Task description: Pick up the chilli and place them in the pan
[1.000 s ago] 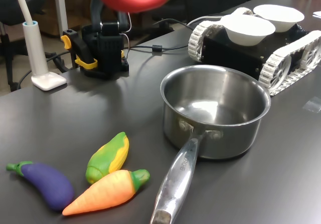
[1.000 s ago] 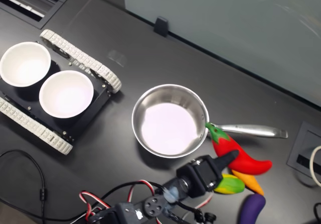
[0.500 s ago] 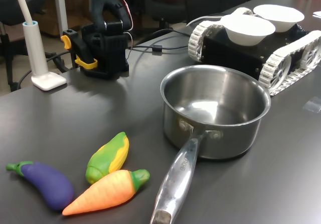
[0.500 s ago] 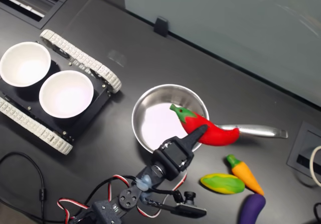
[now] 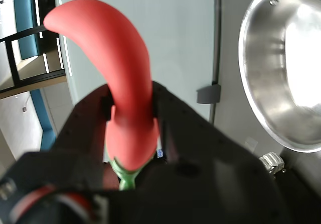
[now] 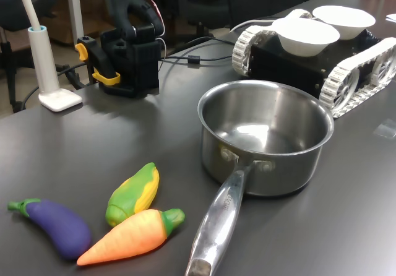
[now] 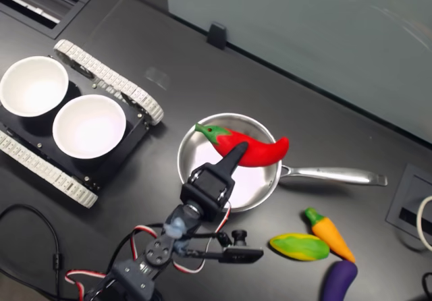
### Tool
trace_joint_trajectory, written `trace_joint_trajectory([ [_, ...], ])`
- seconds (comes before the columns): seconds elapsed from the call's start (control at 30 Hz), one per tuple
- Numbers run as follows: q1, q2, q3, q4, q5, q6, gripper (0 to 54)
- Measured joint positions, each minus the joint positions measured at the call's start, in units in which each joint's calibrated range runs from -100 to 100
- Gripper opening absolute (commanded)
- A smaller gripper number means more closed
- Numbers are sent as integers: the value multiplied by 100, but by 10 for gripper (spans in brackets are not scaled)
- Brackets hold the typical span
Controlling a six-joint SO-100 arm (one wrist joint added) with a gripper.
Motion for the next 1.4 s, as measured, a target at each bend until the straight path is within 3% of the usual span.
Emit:
trace_joint_trajectory([
  [0.3, -374, 665, 0, 17, 29, -9, 0],
  [0.8, -836, 1128, 0, 17, 142, 18, 0],
  [1.4, -913, 1793, 27, 51, 147, 37, 0],
])
